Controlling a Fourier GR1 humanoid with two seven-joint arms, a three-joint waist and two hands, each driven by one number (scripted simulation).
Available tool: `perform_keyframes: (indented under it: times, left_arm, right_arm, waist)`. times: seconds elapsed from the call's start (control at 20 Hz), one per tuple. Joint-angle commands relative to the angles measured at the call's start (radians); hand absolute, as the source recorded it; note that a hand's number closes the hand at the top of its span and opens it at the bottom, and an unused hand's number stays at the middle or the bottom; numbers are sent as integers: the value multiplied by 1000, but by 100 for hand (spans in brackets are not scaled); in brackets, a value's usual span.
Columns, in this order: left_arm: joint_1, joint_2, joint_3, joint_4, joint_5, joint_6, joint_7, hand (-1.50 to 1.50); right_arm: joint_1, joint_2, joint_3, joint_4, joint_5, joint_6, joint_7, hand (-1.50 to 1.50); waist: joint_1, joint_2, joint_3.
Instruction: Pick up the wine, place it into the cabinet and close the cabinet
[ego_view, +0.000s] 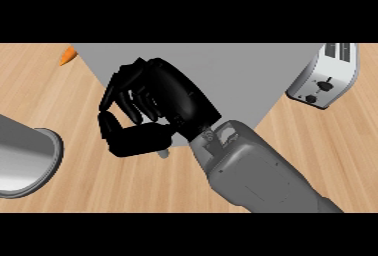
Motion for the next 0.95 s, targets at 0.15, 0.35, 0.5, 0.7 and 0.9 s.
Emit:
perform_keyframes:
  times: [0.15,0.35,0.5,0.7,0.9]
  left_arm:
    - [-94,-27,-96,-37,-39,83,72,-150]
    - [-138,-48,-128,26,-78,98,66,-150]
    - [-162,-72,-170,55,-112,117,60,-150]
    - [-188,-73,-179,18,-118,139,73,-150]
    - [-234,-95,-206,42,-134,179,78,-150]
  right_arm:
    - [-41,-84,-155,177,-8,54,-123,150]
    - [-60,-130,-203,240,-19,85,-181,150]
    - [-34,-156,-199,263,-11,98,-230,150]
    - [-95,-158,-231,323,-26,108,-240,150]
    - [-76,-164,-208,339,-31,125,-284,150]
  waist:
    - [-21,15,11]
    - [-29,20,11]
    - [-37,23,10]
    - [-18,23,10]
    - [-51,27,10]
